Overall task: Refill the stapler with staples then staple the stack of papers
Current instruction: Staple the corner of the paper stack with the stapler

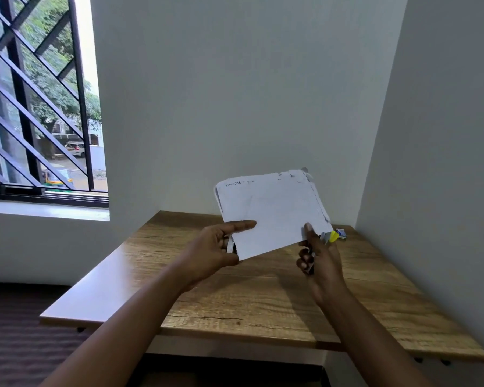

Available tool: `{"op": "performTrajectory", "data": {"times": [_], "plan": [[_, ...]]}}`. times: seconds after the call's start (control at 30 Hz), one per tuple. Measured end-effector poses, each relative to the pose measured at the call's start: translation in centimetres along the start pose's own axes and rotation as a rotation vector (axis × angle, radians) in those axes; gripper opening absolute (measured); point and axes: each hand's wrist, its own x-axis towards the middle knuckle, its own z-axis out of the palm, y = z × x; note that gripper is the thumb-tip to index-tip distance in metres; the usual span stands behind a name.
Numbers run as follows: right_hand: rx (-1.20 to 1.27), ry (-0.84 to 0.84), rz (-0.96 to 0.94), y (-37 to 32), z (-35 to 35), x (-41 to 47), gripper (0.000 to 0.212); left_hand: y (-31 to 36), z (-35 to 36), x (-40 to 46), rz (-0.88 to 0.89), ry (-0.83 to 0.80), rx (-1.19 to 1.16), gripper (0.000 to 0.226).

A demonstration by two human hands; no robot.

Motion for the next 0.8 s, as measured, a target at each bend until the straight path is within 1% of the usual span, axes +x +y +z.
{"op": "performTrajectory", "data": {"times": [0.07,0.17,0.2,0.27,0.33,0.47,0.63,0.67,0.77,0.8], "plan": [[-0.031,0.043,-0.033,-0.6,-0.3,0.2,0.03,-0.2,0.2,0.0,-0.008,-0.005,0.074,0.054],[-0.036,0.128,-0.03,-1.0,-0.3,0.5,0.024,-0.5,0.7,0.0,-0.02,0.023,0.048,0.022],[-0.042,0.162,-0.031,-0.9,-0.2,0.4,0.024,-0.6,0.8,0.0,-0.021,0.042,0.016,0.018],[-0.067,0.218,-0.044,-0.8,0.1,0.3,0.023,-0.7,1.1,0.1,-0.05,0.086,-0.077,0.024],[-0.083,0.258,-0.053,-0.7,0.5,0.1,0.027,-0.6,1.3,0.1,-0.101,0.125,-0.149,0.028],[-0.086,0.296,-0.052,-0.7,1.0,-0.1,0.03,-0.7,1.4,0.1,-0.168,0.157,-0.237,0.023],[-0.081,0.265,-0.03,-0.8,1.2,0.0,0.028,-1.1,1.4,0.4,-0.206,0.195,-0.324,0.022],[-0.084,0.248,-0.01,-0.8,1.2,0.1,0.029,-1.1,1.4,0.5,-0.206,0.206,-0.338,0.025],[-0.092,0.191,0.102,-0.6,1.2,0.0,0.036,-1.1,1.0,0.7,-0.185,0.267,-0.362,0.044],[-0.098,0.165,0.147,-0.4,1.4,-0.2,0.039,-1.1,0.9,0.7,-0.171,0.291,-0.373,0.044]]}}
